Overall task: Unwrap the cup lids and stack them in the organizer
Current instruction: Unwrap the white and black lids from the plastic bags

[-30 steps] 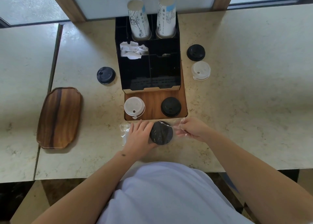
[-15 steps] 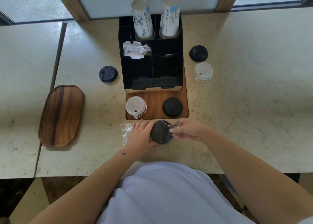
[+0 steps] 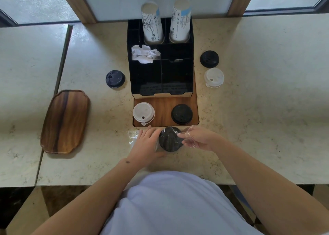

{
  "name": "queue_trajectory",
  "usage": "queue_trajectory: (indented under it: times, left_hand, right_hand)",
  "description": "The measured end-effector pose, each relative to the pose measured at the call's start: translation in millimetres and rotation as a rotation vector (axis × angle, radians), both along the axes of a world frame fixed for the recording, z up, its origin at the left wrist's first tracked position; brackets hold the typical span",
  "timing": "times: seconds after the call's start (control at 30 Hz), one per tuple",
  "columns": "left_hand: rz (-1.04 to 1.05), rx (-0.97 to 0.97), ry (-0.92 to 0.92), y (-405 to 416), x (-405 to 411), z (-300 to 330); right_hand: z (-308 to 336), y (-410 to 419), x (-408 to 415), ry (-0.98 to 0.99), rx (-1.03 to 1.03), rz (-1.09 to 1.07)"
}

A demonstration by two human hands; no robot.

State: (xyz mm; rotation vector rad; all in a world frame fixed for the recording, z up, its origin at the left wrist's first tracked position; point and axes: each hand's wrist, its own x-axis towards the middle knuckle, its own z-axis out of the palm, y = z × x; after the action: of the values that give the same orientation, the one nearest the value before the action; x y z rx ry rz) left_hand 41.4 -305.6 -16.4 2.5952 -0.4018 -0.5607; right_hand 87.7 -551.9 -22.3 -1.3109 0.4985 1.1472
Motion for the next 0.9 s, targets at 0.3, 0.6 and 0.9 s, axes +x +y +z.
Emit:
queue_trajectory:
  times: [0.3,0.6,0.9]
  left_hand:
    - [-0.02,0.129,0.042,34,-3,-4]
    - [0.054,0.12,0.031,32,-7,1]
    - [0.088,0.155,0.05,29,-7,2]
  right_hand:
    - [18,-16,3,-0.017,-0.081,-0.061]
    - [49,-39,14,-0.143,-0.272,0.047]
    - [90,-60,52,-0.389,-0.681,0.326]
